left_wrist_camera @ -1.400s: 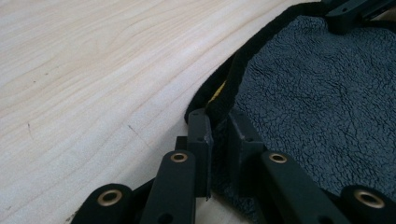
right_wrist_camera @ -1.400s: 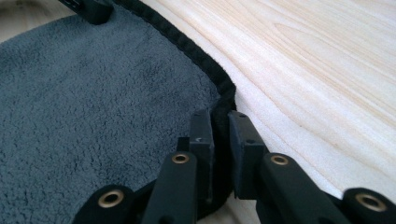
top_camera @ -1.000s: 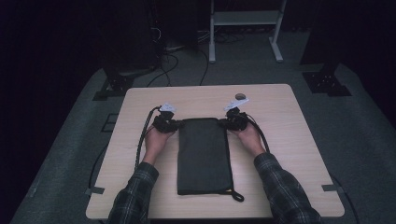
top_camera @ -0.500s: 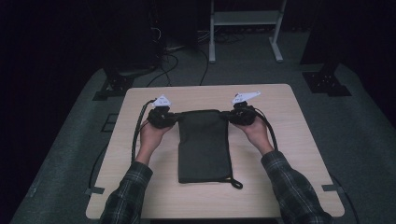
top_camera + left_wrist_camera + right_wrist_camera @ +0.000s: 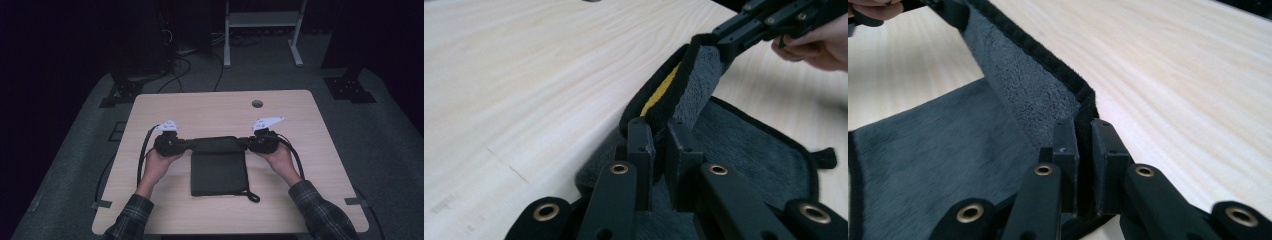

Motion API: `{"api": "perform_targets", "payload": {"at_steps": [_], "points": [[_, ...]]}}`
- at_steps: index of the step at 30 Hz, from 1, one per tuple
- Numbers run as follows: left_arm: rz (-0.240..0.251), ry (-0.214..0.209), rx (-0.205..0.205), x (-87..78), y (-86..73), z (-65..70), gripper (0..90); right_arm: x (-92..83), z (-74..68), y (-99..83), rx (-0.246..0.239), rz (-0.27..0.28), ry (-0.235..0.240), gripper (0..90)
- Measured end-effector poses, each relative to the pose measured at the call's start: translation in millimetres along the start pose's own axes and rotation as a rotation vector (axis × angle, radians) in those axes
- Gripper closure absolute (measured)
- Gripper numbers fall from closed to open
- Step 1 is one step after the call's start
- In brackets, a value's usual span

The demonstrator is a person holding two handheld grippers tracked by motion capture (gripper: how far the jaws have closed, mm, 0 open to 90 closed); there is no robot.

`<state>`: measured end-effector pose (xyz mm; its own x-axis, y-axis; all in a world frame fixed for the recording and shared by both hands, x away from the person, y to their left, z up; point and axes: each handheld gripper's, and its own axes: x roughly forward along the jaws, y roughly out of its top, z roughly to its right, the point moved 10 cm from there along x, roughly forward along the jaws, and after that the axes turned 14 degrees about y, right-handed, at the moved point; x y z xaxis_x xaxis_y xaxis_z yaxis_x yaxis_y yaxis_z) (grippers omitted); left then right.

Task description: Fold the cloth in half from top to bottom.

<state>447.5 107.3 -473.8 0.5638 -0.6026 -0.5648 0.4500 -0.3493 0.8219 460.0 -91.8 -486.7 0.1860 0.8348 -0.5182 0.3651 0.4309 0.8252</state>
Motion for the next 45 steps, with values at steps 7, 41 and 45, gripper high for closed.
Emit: {"api": "perform_targets", "payload": {"at_steps": [7, 41, 45], "points": [[-0.002, -0.014, 0.037, -15.4, -17.7, 18.2, 82.3, -3.1, -23.8, -9.5, -0.018, -0.017, 0.022, 81.5], [-0.074, -0.019, 0.067, -42.3, -66.2, 53.1, 62.9, -11.3, -78.5, -50.7, -0.002, -0.056, 0.117, 66.7], [-0.013, 0.002, 0.058, -51.7, -50.9, 47.3, 63.1, -23.4, -76.3, -38.5, -0.005, 0.005, 0.097, 71.2]]}}
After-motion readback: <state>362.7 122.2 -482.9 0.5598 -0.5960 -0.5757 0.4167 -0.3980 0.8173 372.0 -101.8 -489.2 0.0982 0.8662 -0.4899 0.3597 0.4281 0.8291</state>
